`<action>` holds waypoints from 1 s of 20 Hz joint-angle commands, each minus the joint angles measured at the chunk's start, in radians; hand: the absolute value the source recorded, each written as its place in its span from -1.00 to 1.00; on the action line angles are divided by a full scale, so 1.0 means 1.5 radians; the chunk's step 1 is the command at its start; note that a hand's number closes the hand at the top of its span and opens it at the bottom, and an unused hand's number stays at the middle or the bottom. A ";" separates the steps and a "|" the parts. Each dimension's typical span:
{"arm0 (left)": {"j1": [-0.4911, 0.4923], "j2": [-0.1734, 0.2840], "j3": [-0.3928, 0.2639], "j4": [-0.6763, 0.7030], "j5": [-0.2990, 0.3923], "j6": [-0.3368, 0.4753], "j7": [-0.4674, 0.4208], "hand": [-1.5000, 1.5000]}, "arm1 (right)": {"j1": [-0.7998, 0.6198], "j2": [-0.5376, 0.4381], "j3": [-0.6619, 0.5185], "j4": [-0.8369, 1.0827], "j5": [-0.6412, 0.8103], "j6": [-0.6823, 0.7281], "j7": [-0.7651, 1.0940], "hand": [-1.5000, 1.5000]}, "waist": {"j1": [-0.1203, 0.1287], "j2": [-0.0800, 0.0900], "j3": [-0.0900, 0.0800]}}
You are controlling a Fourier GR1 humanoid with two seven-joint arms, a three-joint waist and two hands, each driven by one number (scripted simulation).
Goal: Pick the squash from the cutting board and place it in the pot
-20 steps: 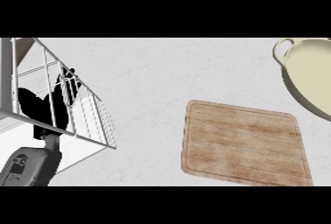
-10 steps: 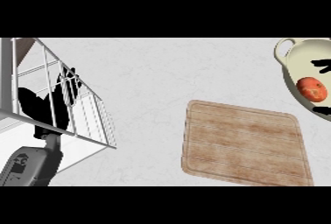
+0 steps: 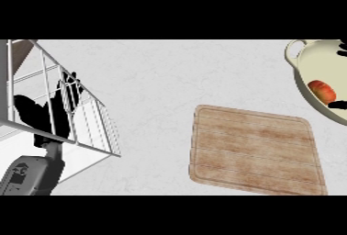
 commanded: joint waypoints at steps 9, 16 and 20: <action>-0.038 0.008 0.006 -0.049 -0.006 0.002 -0.020 0.00 | -0.019 -0.091 -0.063 0.057 -0.074 0.208 0.024 -1.00 | -0.008 -0.002 0.012; -0.027 0.012 0.007 -0.052 0.002 -0.009 -0.023 0.00 | -0.002 -0.121 -0.069 0.041 -0.085 0.243 0.042 -1.00 | -0.009 -0.001 0.015; -0.022 0.017 0.010 -0.052 0.003 -0.014 -0.030 0.00 | -0.002 -0.139 -0.073 0.032 -0.092 0.248 0.062 -1.00 | -0.004 0.001 0.016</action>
